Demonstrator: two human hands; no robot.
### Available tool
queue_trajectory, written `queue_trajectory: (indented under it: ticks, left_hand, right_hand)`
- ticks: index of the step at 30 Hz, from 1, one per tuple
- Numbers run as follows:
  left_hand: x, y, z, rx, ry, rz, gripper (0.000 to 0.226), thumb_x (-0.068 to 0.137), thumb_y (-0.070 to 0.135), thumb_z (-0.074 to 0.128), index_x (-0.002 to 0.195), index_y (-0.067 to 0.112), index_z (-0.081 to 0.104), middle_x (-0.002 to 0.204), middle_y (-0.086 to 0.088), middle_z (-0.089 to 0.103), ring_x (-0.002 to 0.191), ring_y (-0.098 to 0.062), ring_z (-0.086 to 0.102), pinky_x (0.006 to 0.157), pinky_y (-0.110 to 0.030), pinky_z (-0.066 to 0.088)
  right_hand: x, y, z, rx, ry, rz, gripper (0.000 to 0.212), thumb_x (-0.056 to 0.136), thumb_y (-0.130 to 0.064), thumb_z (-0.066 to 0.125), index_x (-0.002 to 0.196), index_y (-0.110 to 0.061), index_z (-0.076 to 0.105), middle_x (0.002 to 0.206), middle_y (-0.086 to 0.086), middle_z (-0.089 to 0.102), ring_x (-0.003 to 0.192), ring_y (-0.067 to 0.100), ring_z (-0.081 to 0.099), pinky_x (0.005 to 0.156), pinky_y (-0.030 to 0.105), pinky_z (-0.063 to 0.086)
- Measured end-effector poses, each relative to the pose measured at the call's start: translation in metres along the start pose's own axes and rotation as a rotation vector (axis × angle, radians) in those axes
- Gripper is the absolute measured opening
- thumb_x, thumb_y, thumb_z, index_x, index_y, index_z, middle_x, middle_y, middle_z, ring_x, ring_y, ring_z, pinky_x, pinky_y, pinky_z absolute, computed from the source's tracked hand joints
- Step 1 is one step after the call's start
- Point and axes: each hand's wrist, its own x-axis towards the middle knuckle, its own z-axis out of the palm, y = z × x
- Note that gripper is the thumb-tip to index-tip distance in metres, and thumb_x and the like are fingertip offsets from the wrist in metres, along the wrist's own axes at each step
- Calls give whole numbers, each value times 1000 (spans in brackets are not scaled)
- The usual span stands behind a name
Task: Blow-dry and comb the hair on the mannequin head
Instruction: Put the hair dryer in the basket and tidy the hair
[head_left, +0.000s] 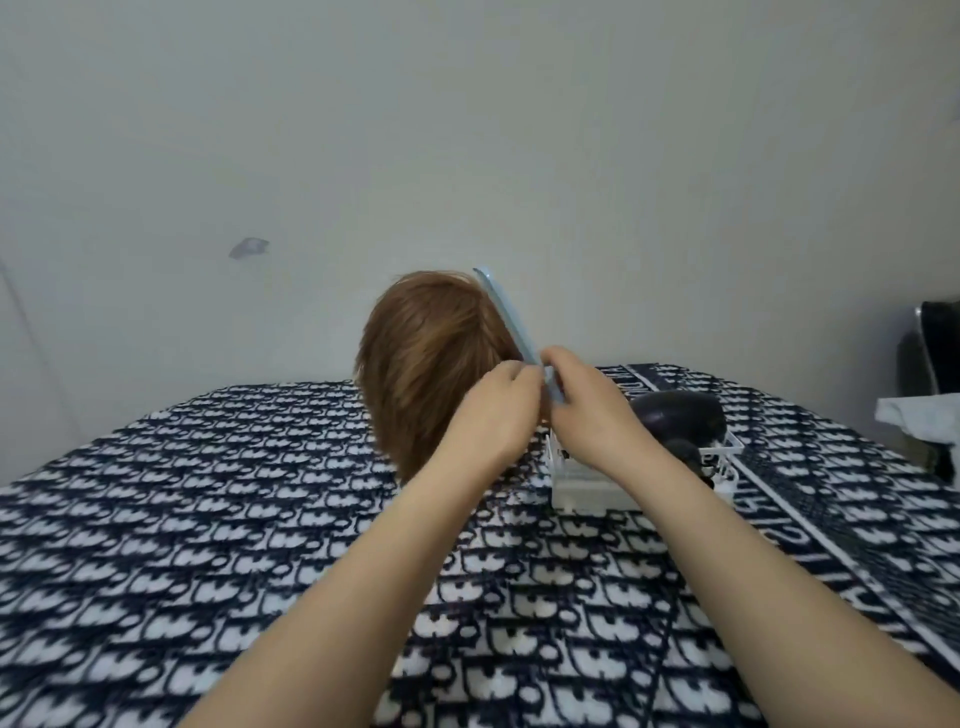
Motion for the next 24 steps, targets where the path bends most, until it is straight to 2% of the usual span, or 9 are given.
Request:
queue_trajectory:
  ticks: [2, 3, 5, 8, 12, 15, 18, 21, 24]
  left_hand:
    - [2, -6, -25, -36, 139, 5, 31, 82, 31, 41, 96, 20, 66, 99, 2, 68, 96, -19, 62, 87, -38, 48]
    - [6, -9, -39, -71, 252, -19, 32, 79, 29, 41, 97, 22, 67, 98, 3, 69, 95, -19, 63, 89, -39, 50]
    - [16, -15, -66, -77, 426, -36, 31, 79, 24, 42, 99, 24, 65, 100, 4, 68, 98, -19, 62, 90, -38, 50]
    - [36, -18, -95, -10, 529, 45, 32, 82, 19, 42, 105, 24, 65, 108, 3, 64, 104, -15, 58, 89, -28, 43]
    - [62, -23, -107, 106, 420, 185, 36, 89, 10, 44, 115, 20, 68, 124, -2, 60, 117, -14, 53, 102, -22, 35]
    - [75, -30, -104, 117, 198, 259, 39, 89, -1, 45, 116, 15, 69, 126, -3, 63, 123, -16, 52, 110, -28, 35]
    - [82, -40, -95, 289, 109, 304, 38, 93, 3, 49, 126, 14, 63, 140, -7, 51, 135, -17, 39, 112, -18, 21]
    - [86, -47, -86, 457, 33, 262, 43, 93, 21, 57, 135, 27, 55, 153, -6, 33, 143, -17, 24, 117, -31, 18]
    - [84, -54, -78, 613, 19, 257, 58, 86, 27, 69, 139, 35, 47, 157, -6, 23, 146, -25, 15, 116, -48, 21]
  right_hand:
    - [15, 2, 2, -67, 39, -10, 4, 104, -16, 52, 108, -15, 51, 95, -2, 55, 83, 20, 51, 59, 24, 31]
    - [24, 2, 2, -105, 60, -28, 14, 107, -22, 49, 113, -11, 53, 97, 3, 58, 86, 23, 54, 64, 31, 30]
    - [42, 1, 2, -187, 72, -68, 28, 108, -30, 44, 126, -10, 53, 103, 14, 66, 94, 33, 61, 68, 36, 35]
    - [73, -1, 5, -357, 98, -101, 25, 107, -24, 44, 125, -11, 57, 111, 20, 66, 101, 39, 62, 70, 39, 38]
    - [85, -3, 17, -476, 37, -145, 23, 103, -20, 48, 116, -13, 65, 108, 16, 65, 102, 38, 61, 78, 42, 48]
    - [71, 6, 19, -544, 4, -260, 24, 102, -15, 51, 115, -16, 71, 98, 11, 63, 92, 37, 61, 67, 37, 38]
    - [52, 12, 14, -793, -155, -412, 25, 96, -9, 57, 110, -22, 73, 90, 1, 55, 92, 31, 62, 70, 33, 33]
    - [32, 14, 16, -1028, -417, -494, 35, 90, -3, 61, 110, -30, 70, 100, -2, 60, 101, 27, 63, 80, 34, 40]
    - [28, 16, 3, -732, -357, -294, 20, 93, -8, 60, 104, -21, 71, 95, 1, 63, 93, 30, 64, 75, 37, 48]
